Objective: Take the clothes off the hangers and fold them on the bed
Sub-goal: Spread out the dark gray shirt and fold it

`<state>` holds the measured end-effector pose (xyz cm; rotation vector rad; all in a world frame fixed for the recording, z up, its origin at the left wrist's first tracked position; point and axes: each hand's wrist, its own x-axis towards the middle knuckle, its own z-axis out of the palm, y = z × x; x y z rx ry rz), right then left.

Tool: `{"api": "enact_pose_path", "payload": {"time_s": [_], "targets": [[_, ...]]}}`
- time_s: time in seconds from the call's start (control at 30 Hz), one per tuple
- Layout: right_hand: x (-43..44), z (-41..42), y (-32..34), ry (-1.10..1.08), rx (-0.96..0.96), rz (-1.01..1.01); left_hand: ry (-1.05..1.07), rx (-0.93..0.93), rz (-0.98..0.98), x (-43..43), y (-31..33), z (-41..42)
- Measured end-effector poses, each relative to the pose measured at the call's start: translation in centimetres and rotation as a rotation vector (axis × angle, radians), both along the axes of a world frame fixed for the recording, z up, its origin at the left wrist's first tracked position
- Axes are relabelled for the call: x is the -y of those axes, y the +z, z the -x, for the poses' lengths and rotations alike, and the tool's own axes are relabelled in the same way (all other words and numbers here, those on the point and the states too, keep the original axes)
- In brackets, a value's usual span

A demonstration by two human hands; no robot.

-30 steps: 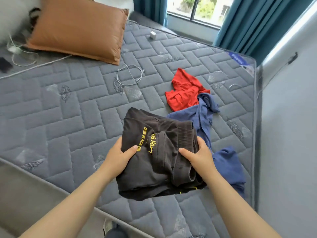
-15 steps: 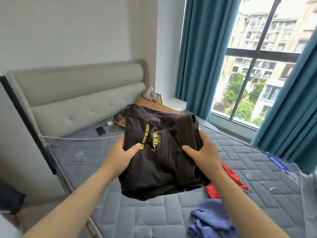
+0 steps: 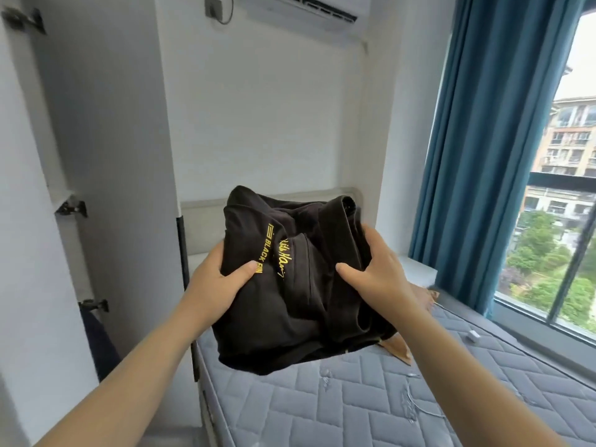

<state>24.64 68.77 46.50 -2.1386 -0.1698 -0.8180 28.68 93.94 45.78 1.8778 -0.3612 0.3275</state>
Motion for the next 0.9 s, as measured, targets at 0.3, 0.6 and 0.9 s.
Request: {"api": "enact_pose_path", "payload": {"time_s": [0.3,0.6,0.9], "targets": [[-6.5,-7.8,3.8,0.211,0.049,0.008,0.279,0.088,-0.036,-6.6,2.5,-1.7],[-13.5,-14.8,4.4,0.39,0.061,0.023,0.513,0.085,-0.112,-11.6,3.7,-4.4],[-20.7,-22.6,6.0,0.386,0.085,0.023,0.58,0.14,-0.118,-17.2,5.0,-12.2]]}}
